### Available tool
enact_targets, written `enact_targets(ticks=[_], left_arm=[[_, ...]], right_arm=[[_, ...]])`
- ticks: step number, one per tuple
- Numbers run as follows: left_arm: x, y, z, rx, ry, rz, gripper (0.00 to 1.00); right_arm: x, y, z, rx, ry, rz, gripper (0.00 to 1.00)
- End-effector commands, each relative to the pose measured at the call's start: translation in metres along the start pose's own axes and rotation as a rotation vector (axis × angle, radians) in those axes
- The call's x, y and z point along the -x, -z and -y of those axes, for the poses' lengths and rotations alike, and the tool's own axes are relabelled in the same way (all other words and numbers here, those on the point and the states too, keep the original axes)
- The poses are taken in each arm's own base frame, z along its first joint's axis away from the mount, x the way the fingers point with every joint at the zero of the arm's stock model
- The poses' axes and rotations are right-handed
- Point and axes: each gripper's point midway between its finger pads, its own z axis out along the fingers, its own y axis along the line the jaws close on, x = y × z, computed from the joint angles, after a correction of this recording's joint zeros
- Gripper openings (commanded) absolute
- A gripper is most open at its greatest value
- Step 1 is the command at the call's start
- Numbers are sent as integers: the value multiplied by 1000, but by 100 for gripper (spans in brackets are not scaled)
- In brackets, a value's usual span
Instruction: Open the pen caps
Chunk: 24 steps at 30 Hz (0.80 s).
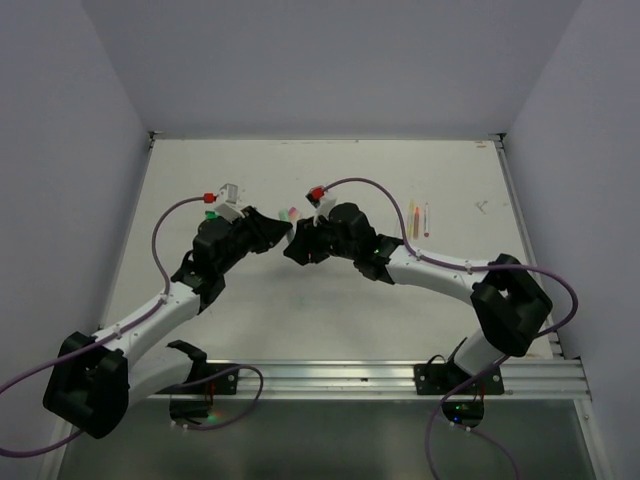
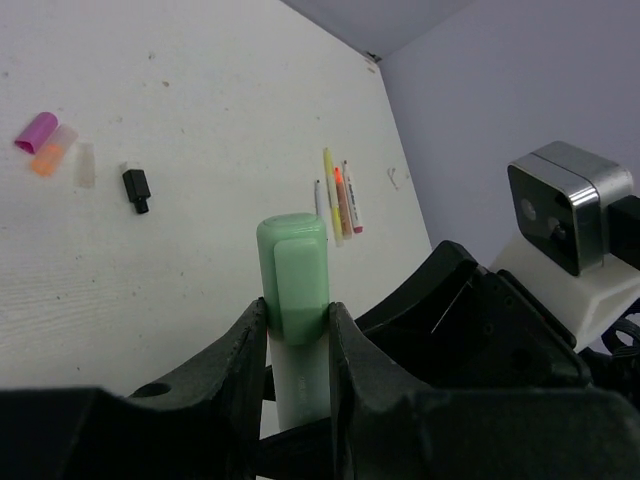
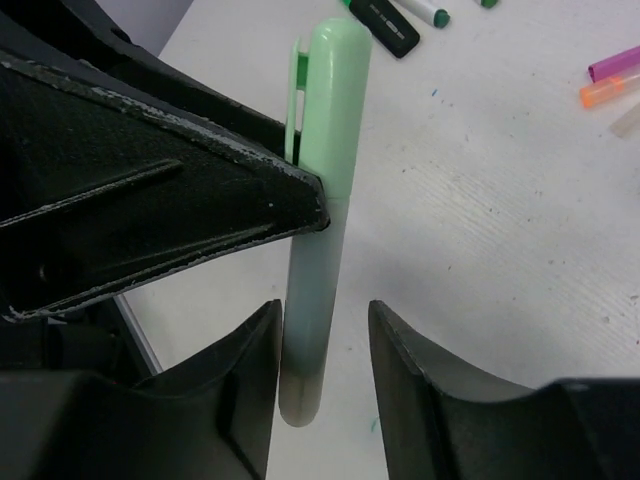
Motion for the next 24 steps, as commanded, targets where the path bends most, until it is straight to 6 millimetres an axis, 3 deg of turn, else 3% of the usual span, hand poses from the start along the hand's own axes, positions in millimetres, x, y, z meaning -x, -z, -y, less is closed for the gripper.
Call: enact_targets(ticks=[1,4,6,8,11,13,16,21,24], left_arm=[[12,4,26,-107,-10,44,9],[11,5,30,-127,-28,36,18],[9,5,32,-143,-50,28,36],[7,5,32,-155,-88,19,55],[11,6,35,-183,-130,20,72],[9,9,43,-259,-145,-6,77],[20,16,45,-361,-144,-9,83],[25,28,64,-536,-214,-43,83],[18,35,76,-626,-260,-89,80]], right_arm=[[23,-3,-10,18,13,74,42],[23,0,-10,14,18,76,19],[21,3,-7,6,22,68,4],[21,9,-9,7,31,64,0],[21,18,-11,14,50,62,0],[19,23,-15,34,64,54,0],[21,32,-24,80,86,53,0],[23,42,-50,226,111,41,0],[23,46,-63,299,121,37,0]])
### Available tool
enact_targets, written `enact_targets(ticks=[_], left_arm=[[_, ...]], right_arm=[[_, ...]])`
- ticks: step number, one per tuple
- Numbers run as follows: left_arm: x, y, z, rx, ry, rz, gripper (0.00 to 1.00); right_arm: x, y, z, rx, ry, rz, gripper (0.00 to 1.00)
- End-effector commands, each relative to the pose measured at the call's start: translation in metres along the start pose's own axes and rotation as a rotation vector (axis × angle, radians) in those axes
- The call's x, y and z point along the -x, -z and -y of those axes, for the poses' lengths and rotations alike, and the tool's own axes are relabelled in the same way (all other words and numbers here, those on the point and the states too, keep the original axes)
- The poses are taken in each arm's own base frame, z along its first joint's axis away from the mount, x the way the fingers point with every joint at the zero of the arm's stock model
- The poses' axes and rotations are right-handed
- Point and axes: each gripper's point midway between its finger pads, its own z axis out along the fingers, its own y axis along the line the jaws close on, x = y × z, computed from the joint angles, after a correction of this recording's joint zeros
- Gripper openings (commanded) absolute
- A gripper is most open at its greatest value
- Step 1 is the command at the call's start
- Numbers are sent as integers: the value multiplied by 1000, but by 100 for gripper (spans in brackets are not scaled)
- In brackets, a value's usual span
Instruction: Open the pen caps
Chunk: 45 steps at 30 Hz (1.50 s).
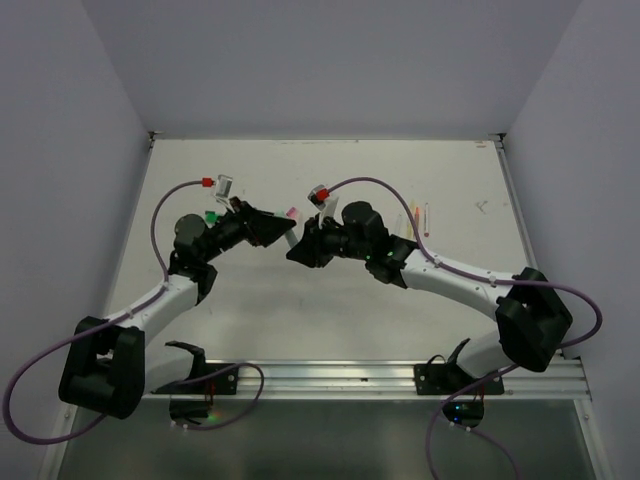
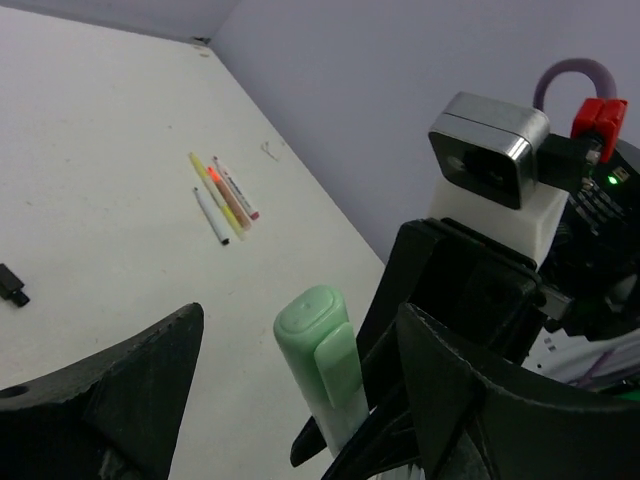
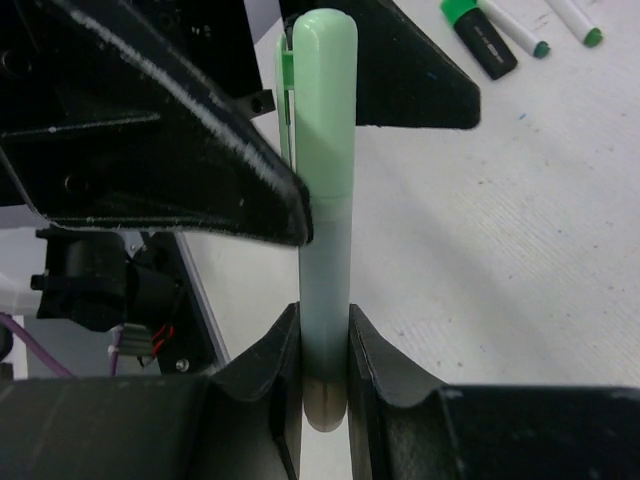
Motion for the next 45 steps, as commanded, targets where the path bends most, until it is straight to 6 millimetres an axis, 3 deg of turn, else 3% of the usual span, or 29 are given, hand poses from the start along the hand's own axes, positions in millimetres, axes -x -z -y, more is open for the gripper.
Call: enact_targets(ticks=[1,7,14,21,34,39,45], left_arm=[[2,7,47,-248,-123,-53,80],[-1,14,67,-345,-168,-74,76],[-7,22,79,-413,-178,-102,56],[-6,29,90,-474,-165,-84,51],[-5,31,93,-498,-107,-64,35],[-2,30,94,-504,-126,-52,33],[8,26,96,-502,-158,-16,48]], right_arm=[[14,10,-30,149,53,32,0],[15,12,-40,204,70,36,0],[19,19,-49,263,88,63,0],[21,26,-50,291,105,88,0],[24,28,-48,301,107,101,0],[19,26,-53,344,98,76,0],[14,25,-56,373,84,49,0]])
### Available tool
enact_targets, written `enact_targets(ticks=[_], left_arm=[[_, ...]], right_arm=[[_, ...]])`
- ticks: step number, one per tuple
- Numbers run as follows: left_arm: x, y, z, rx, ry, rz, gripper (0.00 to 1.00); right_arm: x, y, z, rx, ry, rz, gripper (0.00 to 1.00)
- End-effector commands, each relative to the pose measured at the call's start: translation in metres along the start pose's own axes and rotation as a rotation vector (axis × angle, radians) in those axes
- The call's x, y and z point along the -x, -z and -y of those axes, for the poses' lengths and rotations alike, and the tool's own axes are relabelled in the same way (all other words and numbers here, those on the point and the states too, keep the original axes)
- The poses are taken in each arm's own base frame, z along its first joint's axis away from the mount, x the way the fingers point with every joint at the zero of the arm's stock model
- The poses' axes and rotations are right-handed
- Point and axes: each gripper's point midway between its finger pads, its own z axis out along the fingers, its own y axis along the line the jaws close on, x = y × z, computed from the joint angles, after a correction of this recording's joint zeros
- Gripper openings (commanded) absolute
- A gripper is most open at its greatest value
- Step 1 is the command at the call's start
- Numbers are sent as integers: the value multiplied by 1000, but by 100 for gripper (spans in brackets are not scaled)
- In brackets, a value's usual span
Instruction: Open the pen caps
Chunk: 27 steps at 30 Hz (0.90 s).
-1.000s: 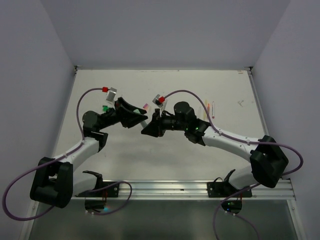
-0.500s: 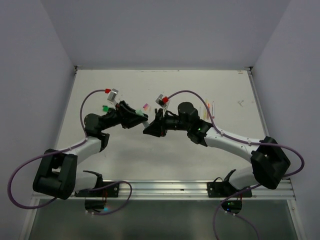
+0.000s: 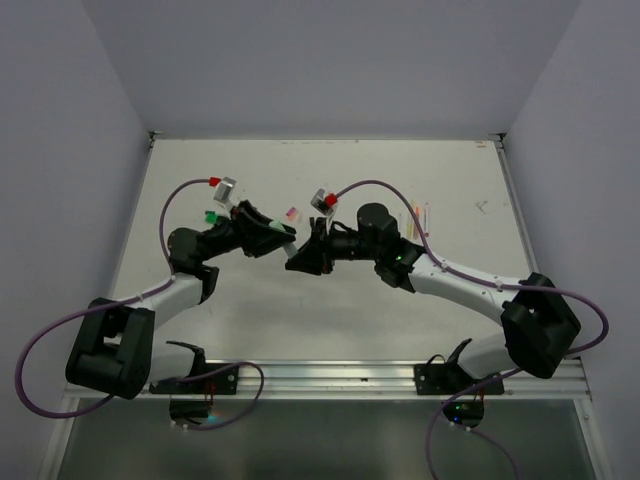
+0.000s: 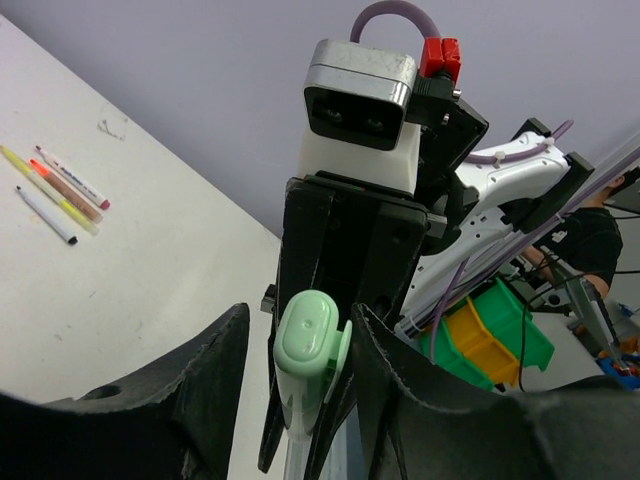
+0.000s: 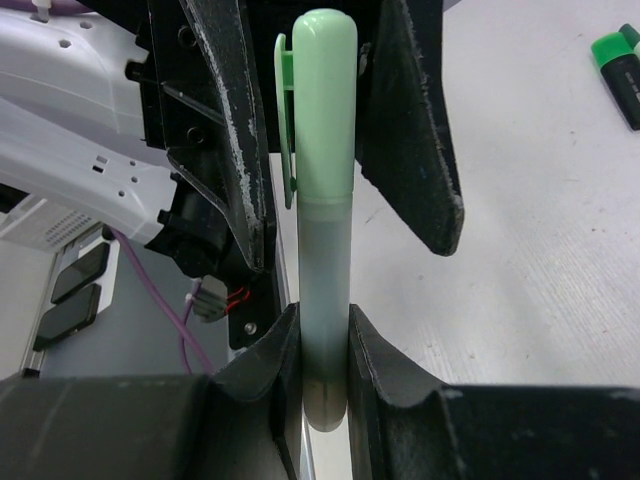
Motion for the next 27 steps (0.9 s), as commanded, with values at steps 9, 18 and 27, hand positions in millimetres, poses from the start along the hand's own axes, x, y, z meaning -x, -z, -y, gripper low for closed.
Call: enact_targets(ticks=[9,18,27], left_arm=[[32,-7,30,-104,-263,83,47],[31,-6,30,-91,-292,75,36],[25,-3,29,-90,-298,63,33]], right_arm=[[7,-5,-9,65,3,7,0],[12,-6,-9,63,-1,30,0],[16,-7,-9,66,-10,45,0]])
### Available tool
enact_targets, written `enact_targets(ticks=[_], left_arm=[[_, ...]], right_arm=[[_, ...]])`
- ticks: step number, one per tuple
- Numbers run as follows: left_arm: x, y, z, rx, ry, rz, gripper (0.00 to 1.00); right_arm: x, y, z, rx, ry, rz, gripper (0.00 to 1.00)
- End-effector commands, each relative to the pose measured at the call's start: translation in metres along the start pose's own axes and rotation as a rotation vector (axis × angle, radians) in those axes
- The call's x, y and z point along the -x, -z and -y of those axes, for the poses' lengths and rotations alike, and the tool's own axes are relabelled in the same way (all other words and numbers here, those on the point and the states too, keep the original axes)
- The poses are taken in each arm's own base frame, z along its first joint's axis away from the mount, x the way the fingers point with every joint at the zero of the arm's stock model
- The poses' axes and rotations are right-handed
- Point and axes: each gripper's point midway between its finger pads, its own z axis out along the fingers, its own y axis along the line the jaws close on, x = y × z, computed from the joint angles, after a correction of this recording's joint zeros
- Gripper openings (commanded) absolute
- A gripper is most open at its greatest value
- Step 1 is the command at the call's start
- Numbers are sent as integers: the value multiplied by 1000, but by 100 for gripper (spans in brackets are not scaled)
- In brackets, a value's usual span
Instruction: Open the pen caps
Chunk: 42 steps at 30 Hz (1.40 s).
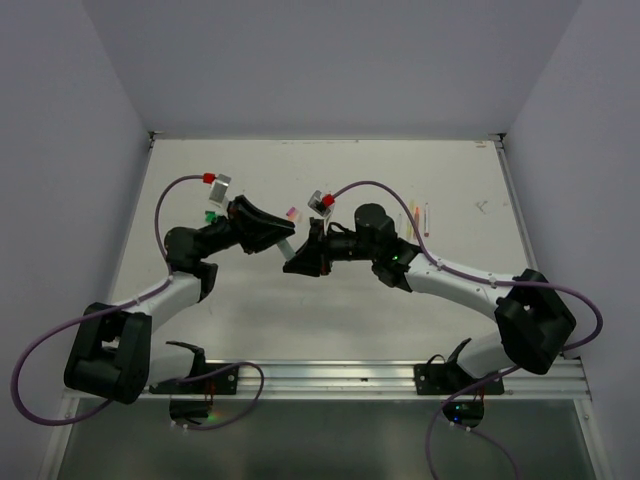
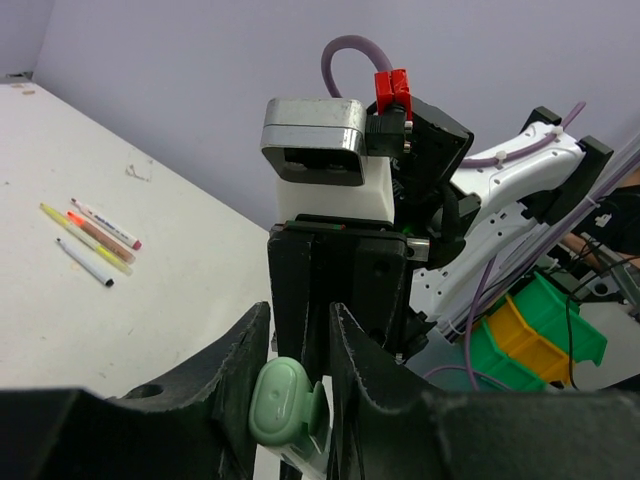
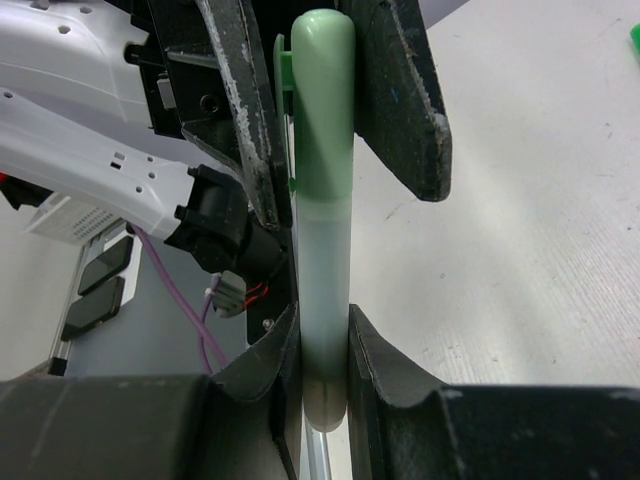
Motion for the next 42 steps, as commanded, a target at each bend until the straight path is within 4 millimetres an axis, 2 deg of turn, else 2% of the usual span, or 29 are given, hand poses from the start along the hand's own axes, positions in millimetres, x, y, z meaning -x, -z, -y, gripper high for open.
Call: enact_targets(ticks=[1,3,9,12,16,22,26,28,32,42], left_arm=[[13,-1,21,-74,-156,34,33],[12,0,20,-72,-155,33,31],[12,0,22,-77,-162,32,17],[15,0,24,-79,-169,40,0],[27,-4,29,-83,-189,76,0],[61,-14,36,-88,-270,138,0],[81,-20,43,-101,-315,175,0],[92,-23,45,-102,-343,199,0],[105,-25,44,-86,-378,229,0],[141,-18,50,-63,-366,439,0]], right_arm=[[22,-3,-7,23,27,60,0],[24,-3,-7,27,29,68,0],[26,-5,-6,28,21,72,0],[21,-5,-4,25,17,62,0],[8,-3,-1,23,15,28,0],[-14,6,-3,33,-9,-19,0],[-36,13,1,18,-32,-56,0],[-40,17,1,17,-31,-58,0],[-58,23,2,14,-47,-84,0],[-77,30,6,3,-64,-99,0]])
